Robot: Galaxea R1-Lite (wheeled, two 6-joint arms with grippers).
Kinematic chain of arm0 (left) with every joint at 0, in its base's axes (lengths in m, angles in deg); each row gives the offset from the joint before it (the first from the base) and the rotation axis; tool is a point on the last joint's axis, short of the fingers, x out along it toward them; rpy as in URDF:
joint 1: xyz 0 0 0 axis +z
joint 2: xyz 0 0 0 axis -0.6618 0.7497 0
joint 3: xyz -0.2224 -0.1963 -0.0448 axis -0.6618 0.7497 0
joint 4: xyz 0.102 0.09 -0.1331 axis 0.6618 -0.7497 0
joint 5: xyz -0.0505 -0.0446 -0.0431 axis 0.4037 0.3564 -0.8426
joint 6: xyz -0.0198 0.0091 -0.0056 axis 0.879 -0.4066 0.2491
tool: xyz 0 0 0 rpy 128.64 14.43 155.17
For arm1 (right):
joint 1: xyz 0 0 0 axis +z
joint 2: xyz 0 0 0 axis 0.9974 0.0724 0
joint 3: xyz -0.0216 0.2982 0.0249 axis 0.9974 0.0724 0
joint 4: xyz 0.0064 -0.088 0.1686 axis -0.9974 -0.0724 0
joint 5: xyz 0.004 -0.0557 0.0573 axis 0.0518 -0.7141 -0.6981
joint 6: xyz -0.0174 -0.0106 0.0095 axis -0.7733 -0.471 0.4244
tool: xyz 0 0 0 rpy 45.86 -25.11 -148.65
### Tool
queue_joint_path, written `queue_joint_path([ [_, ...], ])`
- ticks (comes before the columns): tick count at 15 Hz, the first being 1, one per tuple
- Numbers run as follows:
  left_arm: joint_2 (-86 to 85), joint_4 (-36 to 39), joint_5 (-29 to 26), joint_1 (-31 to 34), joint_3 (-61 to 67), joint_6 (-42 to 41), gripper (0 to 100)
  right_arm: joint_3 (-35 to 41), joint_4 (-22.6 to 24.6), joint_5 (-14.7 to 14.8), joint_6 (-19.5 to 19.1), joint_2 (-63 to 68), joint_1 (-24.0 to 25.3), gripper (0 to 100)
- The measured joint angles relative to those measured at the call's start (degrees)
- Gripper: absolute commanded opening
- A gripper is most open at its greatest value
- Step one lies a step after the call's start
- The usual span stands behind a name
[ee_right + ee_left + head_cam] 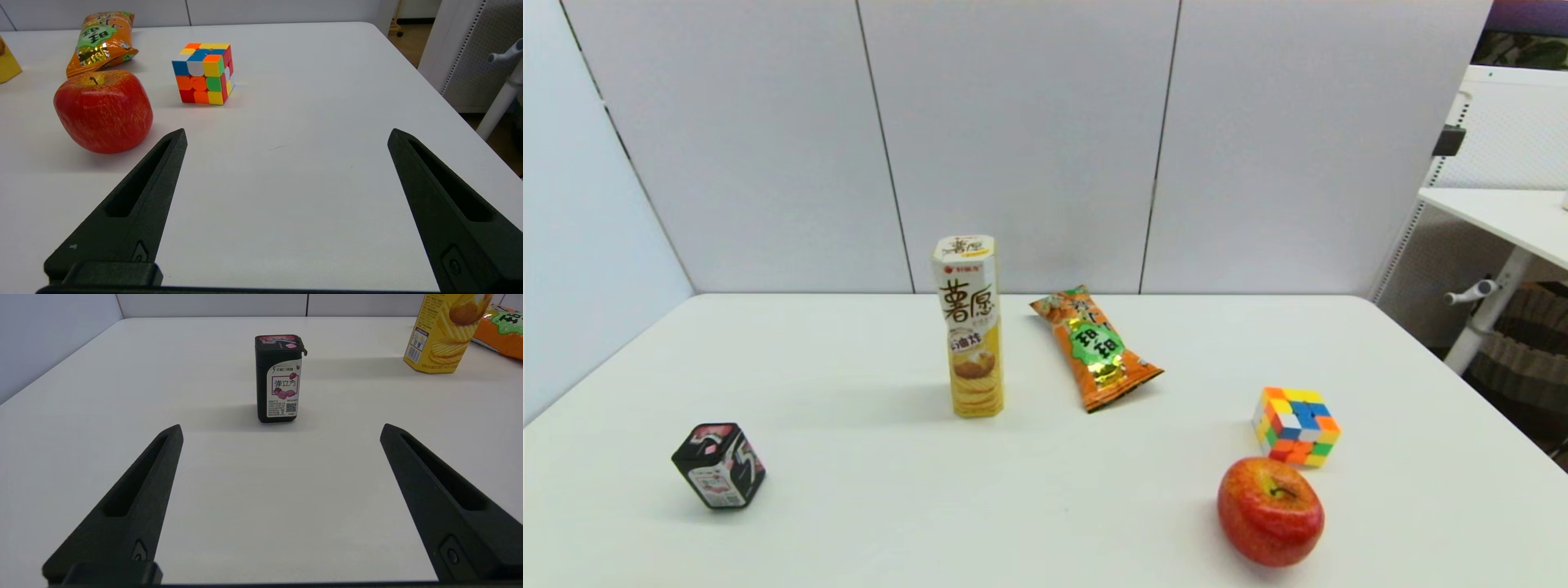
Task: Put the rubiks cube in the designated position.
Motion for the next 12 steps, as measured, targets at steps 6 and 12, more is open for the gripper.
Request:
queue_joint_path([
  [6,0.0,0.0,0.0,0.0,0.0,0.0,100,-1.0,-0.2,-0.1,-0.5,2.0,0.0,100],
  [12,0.0,0.0,0.0,0.0,0.0,0.0,100,-21.0,-0.1,1.8,-0.1,16.8,0.9,100],
])
